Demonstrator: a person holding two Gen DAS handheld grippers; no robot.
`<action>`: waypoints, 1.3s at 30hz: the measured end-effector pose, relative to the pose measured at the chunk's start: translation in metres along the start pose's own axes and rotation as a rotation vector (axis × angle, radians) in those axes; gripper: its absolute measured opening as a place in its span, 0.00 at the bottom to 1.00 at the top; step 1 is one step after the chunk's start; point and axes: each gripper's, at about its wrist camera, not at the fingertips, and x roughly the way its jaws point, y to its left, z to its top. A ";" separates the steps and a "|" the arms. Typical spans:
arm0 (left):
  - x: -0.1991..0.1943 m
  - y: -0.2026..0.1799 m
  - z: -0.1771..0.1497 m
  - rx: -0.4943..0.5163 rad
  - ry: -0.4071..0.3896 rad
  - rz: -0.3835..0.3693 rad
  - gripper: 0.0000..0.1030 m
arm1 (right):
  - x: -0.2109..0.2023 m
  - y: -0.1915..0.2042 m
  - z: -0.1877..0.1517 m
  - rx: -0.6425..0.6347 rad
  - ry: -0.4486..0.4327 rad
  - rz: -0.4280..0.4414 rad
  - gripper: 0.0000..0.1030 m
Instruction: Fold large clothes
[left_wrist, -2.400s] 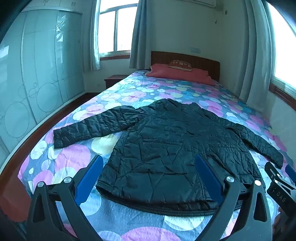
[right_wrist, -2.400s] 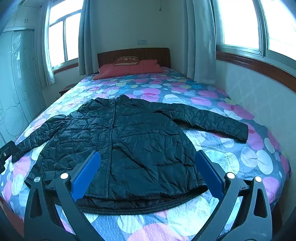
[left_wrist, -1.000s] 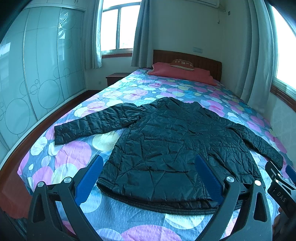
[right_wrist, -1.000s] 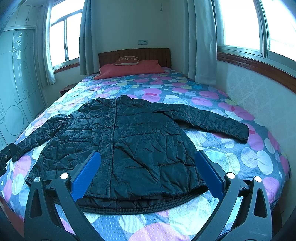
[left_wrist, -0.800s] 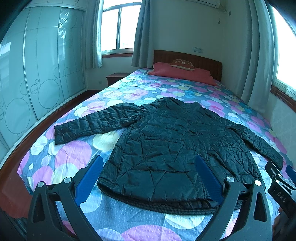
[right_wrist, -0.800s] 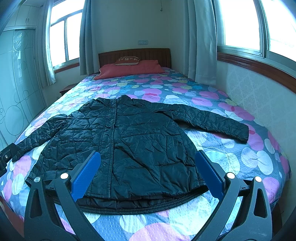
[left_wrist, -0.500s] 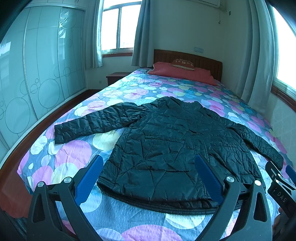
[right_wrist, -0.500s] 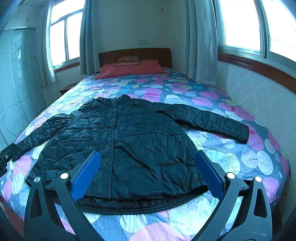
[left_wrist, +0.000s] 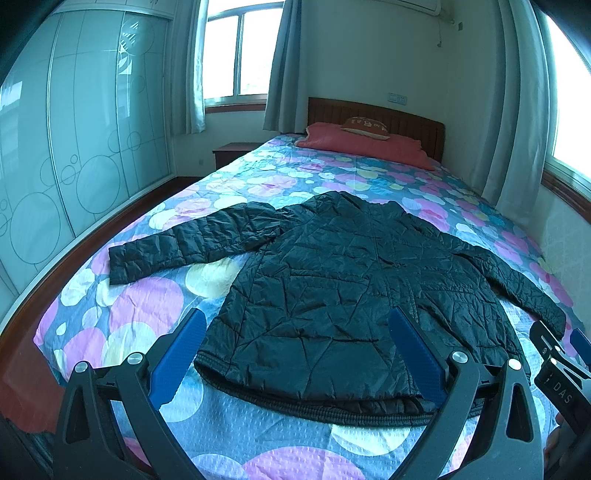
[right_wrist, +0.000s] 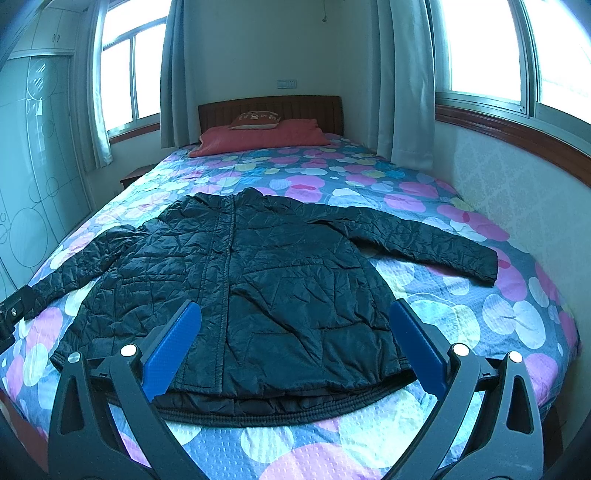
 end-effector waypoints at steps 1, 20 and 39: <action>0.000 -0.001 0.001 0.000 0.000 0.000 0.95 | 0.000 -0.001 0.000 0.000 -0.001 0.000 0.98; 0.000 0.000 0.001 -0.001 0.002 -0.002 0.95 | -0.001 0.005 -0.001 -0.003 0.003 0.000 0.98; 0.044 0.024 0.003 -0.060 0.060 0.039 0.95 | 0.031 -0.017 0.002 0.086 0.054 0.061 0.98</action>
